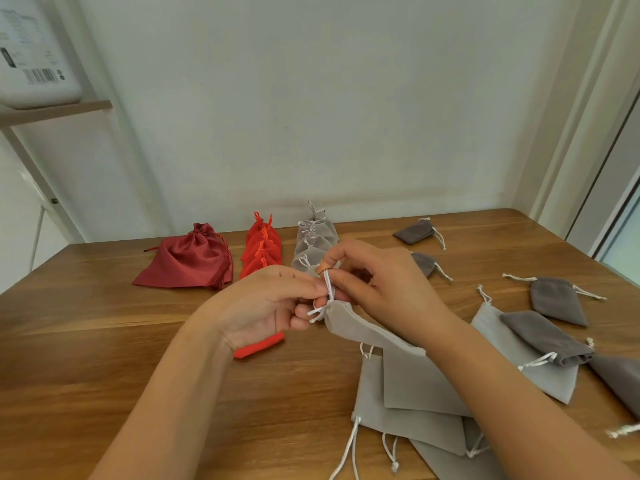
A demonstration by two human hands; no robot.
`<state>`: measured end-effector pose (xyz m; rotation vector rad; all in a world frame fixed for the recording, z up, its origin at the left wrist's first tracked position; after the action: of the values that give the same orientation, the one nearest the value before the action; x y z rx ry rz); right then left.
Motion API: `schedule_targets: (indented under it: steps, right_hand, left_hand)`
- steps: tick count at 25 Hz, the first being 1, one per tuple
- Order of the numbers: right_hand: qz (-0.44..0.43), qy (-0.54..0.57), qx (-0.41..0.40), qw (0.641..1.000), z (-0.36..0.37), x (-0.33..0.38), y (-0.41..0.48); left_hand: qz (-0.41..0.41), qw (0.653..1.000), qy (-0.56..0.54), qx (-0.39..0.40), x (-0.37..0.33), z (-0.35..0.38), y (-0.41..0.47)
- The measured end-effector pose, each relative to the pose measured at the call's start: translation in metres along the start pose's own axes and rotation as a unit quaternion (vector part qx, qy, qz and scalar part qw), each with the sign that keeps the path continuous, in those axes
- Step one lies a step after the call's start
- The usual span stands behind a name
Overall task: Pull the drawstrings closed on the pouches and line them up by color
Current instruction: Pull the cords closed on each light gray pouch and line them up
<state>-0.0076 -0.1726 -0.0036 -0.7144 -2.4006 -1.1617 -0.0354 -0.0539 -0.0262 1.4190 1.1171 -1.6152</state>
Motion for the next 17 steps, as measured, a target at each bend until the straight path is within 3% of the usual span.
schedule_targets:
  steps: [6,11,17]
  right_hand:
    - [-0.008,-0.006,-0.033,0.999,-0.004,0.0,0.0]
    - [0.015,0.062,0.029,0.998,-0.004,-0.003,0.001]
    - [0.056,-0.109,0.018,0.992,-0.004,-0.006,0.006]
  left_hand:
    - [0.044,0.989,0.099,-0.096,-0.005,-0.005,0.001]
    - [0.059,0.977,0.116,-0.167,-0.007,-0.015,0.001]
    - [0.09,0.957,0.092,-0.259,-0.002,-0.018,0.005]
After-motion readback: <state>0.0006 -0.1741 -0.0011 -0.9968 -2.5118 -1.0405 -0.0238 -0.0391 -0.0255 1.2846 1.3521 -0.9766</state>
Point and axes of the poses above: each hand's wrist, its own y-axis towards the middle knuckle, its own z-axis out of the palm, x = y × z, the point moved 6 cm from there along y, towards the middle knuckle
